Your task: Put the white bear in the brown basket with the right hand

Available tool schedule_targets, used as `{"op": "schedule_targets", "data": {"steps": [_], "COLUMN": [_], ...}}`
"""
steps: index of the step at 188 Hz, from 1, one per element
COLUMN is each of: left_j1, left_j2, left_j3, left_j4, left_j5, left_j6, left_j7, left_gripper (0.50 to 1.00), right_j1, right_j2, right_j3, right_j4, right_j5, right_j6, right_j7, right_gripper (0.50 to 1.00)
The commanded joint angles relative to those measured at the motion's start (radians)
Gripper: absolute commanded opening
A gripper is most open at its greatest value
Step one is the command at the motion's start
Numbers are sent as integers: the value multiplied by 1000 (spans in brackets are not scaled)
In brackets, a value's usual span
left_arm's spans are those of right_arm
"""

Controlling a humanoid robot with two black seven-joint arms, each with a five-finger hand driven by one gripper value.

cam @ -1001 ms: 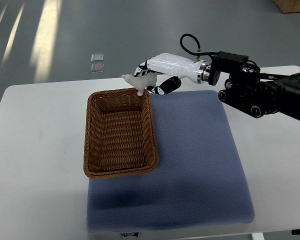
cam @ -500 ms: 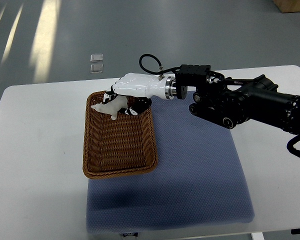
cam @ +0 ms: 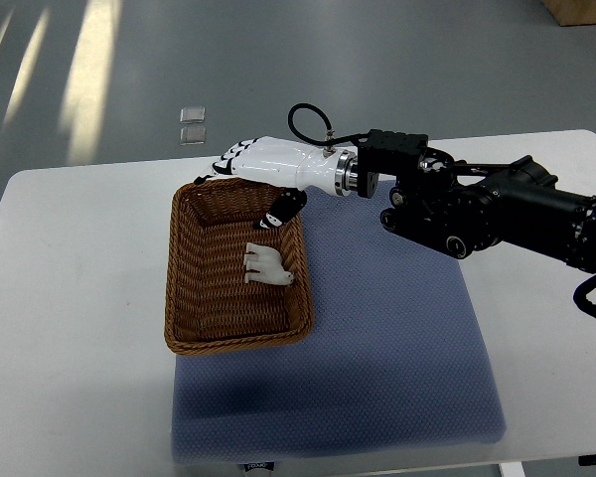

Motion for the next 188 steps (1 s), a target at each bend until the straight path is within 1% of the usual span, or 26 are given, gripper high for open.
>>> {"op": "schedule_targets", "data": {"steps": [1,27,49,67,81,95,105,106,127,145,168,179,188], "left_j1": [0,0,0,0,0,0,0,0,0,0,0,0,0], "left_j2": [0,0,0,0,0,0,0,0,0,0,0,0,0], "left_j3": [0,0,0,2,0,0,0,0,0,0,0,0,0], "left_j4": [0,0,0,-2,-2,0,0,0,0,0,0,0,0], "left_j5": [0,0,0,0,0,0,0,0,0,0,0,0,0], "left_j6": [0,0,0,-1,0,0,0,0,0,0,0,0,0], "left_j7": [0,0,0,0,0,0,0,0,0,0,0,0,0], "left_gripper": [1000,1000,1000,1000,1000,1000,1000,1000,1000,1000,1000,1000,1000], "right_j1": [-46,-152,-232,-306,-344,-381,-381,-396,-422,-439,-468,-479,-484], "right_j2": [-20,-49,-52,-52,-52,-54,-54,-61,-88,-112,-158,-163,-163], "right_j3": [63,207,355,476,525,549,549,563,569,571,588,603,615], "right_j4": [-5,-26,-46,-92,-123,-141,-141,-146,-146,-146,-145,-145,-146], "right_j5": [25,100,187,301,383,483,483,568,750,873,1014,1080,1117], "right_j6": [-30,-36,-34,-24,-24,-24,-24,-24,-16,33,150,177,180], "right_j7": [0,-5,-5,-5,-5,-5,-5,-5,-6,-5,-5,-5,-6], "right_gripper": [860,860,860,862,879,879,879,881,897,901,901,901,901]}}
